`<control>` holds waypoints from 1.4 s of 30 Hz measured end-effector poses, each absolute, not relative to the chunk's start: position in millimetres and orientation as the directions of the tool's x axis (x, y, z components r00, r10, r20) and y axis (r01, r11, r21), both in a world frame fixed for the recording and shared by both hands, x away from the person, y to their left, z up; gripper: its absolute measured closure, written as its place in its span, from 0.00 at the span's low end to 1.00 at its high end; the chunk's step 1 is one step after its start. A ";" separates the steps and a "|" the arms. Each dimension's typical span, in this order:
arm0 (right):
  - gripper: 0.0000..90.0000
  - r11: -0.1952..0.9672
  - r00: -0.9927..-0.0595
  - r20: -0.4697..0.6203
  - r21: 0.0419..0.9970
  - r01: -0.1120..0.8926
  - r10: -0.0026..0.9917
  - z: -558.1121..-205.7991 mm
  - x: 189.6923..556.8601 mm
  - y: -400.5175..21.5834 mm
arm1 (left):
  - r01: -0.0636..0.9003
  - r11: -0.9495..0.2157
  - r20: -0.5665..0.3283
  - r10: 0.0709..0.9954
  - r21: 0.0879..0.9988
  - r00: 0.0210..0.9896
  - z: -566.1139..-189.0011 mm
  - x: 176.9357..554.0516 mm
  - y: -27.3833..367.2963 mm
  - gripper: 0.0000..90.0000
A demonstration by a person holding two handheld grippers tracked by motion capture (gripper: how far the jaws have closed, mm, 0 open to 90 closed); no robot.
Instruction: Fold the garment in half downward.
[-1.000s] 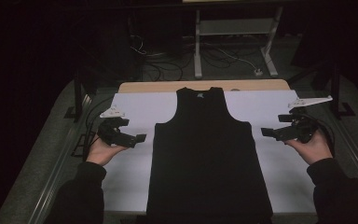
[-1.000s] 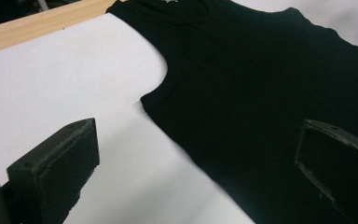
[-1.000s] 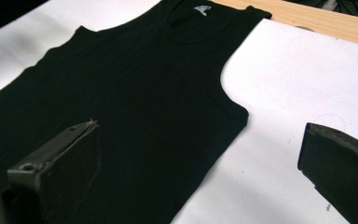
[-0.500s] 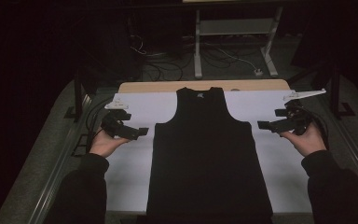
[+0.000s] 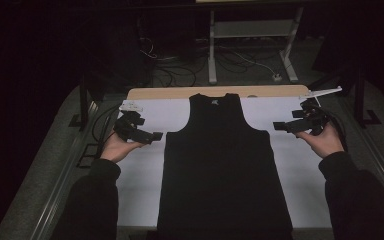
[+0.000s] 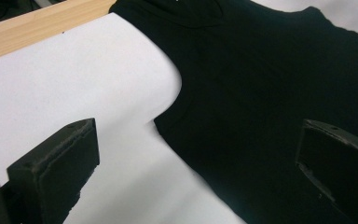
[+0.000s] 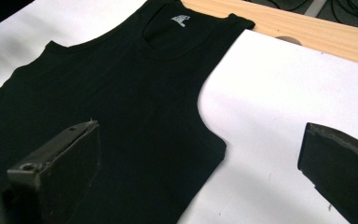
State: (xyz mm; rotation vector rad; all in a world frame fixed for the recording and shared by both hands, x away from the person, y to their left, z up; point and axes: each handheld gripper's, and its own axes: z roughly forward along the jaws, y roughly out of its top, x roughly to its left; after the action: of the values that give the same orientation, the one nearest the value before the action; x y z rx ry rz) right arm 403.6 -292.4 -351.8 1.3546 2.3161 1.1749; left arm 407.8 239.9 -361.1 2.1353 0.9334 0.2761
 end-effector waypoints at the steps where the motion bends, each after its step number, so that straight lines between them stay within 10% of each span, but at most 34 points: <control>1: 0.00 0.258 -0.552 0.200 0.723 0.640 0.810 -353.0 405.2 -292.1 | 0.532 -0.431 -0.103 0.699 0.729 0.708 -361.2 409.3 239.2 0.00; 42: 0.00 0.217 -0.487 0.282 0.640 0.737 0.827 -415.3 449.0 -286.1 | 0.647 -0.354 -0.241 0.724 0.675 0.647 -423.0 457.8 223.9 0.00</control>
State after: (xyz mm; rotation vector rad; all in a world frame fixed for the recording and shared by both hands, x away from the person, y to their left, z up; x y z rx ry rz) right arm 449.0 -286.1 -415.3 1.5220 2.3544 1.1277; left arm 457.8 223.9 -423.0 2.0920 1.0627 0.1255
